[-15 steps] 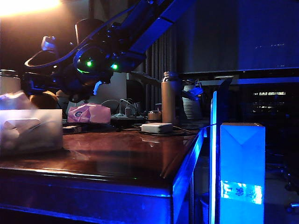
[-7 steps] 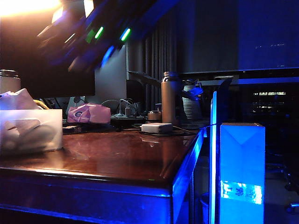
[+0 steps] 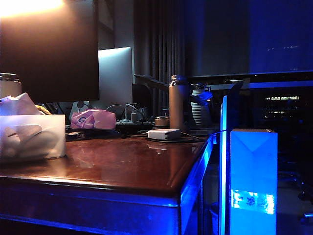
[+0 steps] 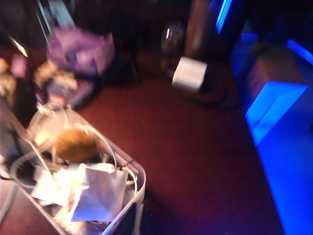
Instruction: Pick up the kiwi and place it into the translucent box.
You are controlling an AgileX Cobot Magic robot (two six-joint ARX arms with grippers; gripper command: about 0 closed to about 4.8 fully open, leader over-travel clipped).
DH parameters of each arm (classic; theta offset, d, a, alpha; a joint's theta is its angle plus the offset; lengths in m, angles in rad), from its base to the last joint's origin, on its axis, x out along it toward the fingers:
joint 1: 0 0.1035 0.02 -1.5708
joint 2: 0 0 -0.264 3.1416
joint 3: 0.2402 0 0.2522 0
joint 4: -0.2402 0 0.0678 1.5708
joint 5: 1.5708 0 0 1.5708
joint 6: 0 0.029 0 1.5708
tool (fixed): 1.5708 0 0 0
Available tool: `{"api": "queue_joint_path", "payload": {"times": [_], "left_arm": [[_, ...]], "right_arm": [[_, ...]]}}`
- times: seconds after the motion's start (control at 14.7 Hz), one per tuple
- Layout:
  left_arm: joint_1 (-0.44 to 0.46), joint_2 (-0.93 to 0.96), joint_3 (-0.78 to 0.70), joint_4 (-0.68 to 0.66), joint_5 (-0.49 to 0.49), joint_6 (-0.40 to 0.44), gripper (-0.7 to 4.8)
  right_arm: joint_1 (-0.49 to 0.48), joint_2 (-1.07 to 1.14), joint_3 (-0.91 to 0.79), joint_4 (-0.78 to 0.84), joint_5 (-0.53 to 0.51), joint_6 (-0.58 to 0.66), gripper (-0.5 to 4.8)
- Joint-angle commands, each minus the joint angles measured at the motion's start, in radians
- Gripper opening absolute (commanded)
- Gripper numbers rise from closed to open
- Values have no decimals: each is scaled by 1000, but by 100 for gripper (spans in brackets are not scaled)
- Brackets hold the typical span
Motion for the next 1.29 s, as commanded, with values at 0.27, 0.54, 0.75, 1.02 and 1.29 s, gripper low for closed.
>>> {"api": "queue_joint_path", "payload": {"times": [0.27,0.54,0.75,1.02,1.29], "left_arm": [[0,-373,3,-177,21,-39,-3],[1,-614,-120,-189,18,-83,-3],[1,-755,-426,-64,18,-84,-3],[0,-885,-815,225,15,-146,-3],[0,-892,-1029,445,13,-147,-3]], "right_arm": [[6,-452,4,-308,-2,-91,-5],[6,-689,2,-627,5,-87,-6],[6,-720,-32,-800,24,-64,-5],[7,-787,-428,-687,-16,23,-5],[6,-1054,-972,-335,-25,87,-6]]}}
